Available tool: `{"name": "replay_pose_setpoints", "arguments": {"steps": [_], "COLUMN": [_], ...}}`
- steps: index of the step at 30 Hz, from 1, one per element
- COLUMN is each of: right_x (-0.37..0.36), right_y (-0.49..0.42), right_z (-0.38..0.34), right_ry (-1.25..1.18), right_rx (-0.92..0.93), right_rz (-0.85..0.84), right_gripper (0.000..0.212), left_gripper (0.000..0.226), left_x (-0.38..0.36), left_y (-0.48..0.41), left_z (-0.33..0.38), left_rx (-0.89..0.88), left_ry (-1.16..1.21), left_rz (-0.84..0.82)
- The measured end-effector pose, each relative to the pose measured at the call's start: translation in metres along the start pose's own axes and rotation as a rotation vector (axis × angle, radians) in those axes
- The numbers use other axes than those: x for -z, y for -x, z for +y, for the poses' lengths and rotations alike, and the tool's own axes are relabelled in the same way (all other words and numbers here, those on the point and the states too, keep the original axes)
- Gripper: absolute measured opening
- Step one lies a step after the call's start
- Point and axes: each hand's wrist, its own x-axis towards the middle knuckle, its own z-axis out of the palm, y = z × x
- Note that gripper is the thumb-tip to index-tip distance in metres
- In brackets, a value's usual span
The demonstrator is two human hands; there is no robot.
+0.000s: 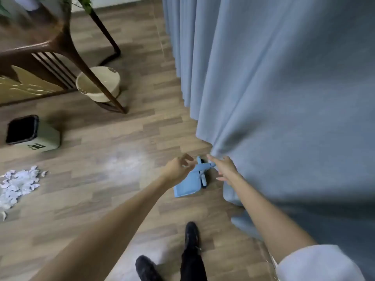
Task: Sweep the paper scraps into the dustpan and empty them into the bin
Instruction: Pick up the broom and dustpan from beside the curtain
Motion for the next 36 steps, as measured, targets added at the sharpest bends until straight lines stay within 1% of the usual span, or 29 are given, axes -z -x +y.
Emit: {"name": "replay_pose_setpoints", "arguments": {"steps": [2, 4, 6, 7, 8, 9, 10, 12, 14, 17, 20, 21, 25, 28, 34, 36], "right_x": [-0.007, -0.017, -0.026, -0.029, -0.029, -0.030, -0.029, -0.025, -0.021, -0.021, -0.021, -0.020, -0.014, -0.015, -0.031, -0.037], "right_y": [-0.020, -0.041, -0.057, -0.068, -0.077, -0.081, -0.084, -0.090, -0.094, -0.101, -0.107, -0.110, -0.118, -0.122, -0.129, -0.128], "right_z": [-0.002, 0.006, 0.012, 0.016, 0.020, 0.022, 0.024, 0.024, 0.022, 0.016, 0.003, -0.001, -0.012, -0.017, -0.033, -0.040], "right_ry": [0.143, 0.248, 0.285, 0.304, 0.332, 0.354, 0.367, 0.388, 0.418, 0.342, 0.326, 0.336, 0.383, 0.400, 0.385, 0.392], "right_rx": [0.106, 0.175, 0.184, 0.194, 0.212, 0.246, 0.276, 0.316, 0.332, 0.312, 0.273, 0.271, 0.280, 0.275, 0.249, 0.214], "right_rz": [0.078, 0.143, 0.190, 0.216, 0.236, 0.250, 0.258, 0.252, 0.230, 0.198, 0.183, 0.163, 0.076, 0.028, 0.010, 0.010], "right_gripper": [0.091, 0.077, 0.060, 0.052, 0.043, 0.040, 0.041, 0.041, 0.036, 0.037, 0.040, 0.040, 0.030, 0.032, 0.034, 0.031], "left_gripper": [0.038, 0.052, 0.063, 0.064, 0.060, 0.053, 0.043, 0.027, 0.020, 0.018, 0.038, 0.038, 0.017, 0.015, 0.029, 0.031], "left_x": [-0.013, -0.030, -0.046, -0.054, -0.062, -0.068, -0.072, -0.078, -0.077, -0.080, -0.087, -0.087, -0.072, -0.070, -0.067, -0.065], "left_y": [-0.030, -0.057, -0.080, -0.091, -0.101, -0.108, -0.115, -0.125, -0.129, -0.131, -0.133, -0.134, -0.132, -0.134, -0.142, -0.144], "left_z": [-0.004, -0.012, -0.018, -0.020, -0.021, -0.023, -0.025, -0.032, -0.039, -0.042, -0.044, -0.044, -0.041, -0.044, -0.061, -0.066], "left_rx": [-0.019, 0.016, 0.014, 0.004, -0.012, -0.034, -0.048, -0.065, -0.074, -0.011, 0.071, 0.085, 0.125, 0.126, 0.106, 0.086], "left_ry": [-0.062, -0.089, -0.247, -0.345, -0.416, -0.447, -0.458, -0.435, -0.366, -0.242, -0.072, -0.018, 0.176, 0.220, 0.200, 0.169], "left_rz": [-0.066, -0.141, -0.192, -0.213, -0.230, -0.221, -0.199, -0.156, -0.141, -0.155, -0.205, -0.210, -0.249, -0.240, -0.153, -0.137]}}
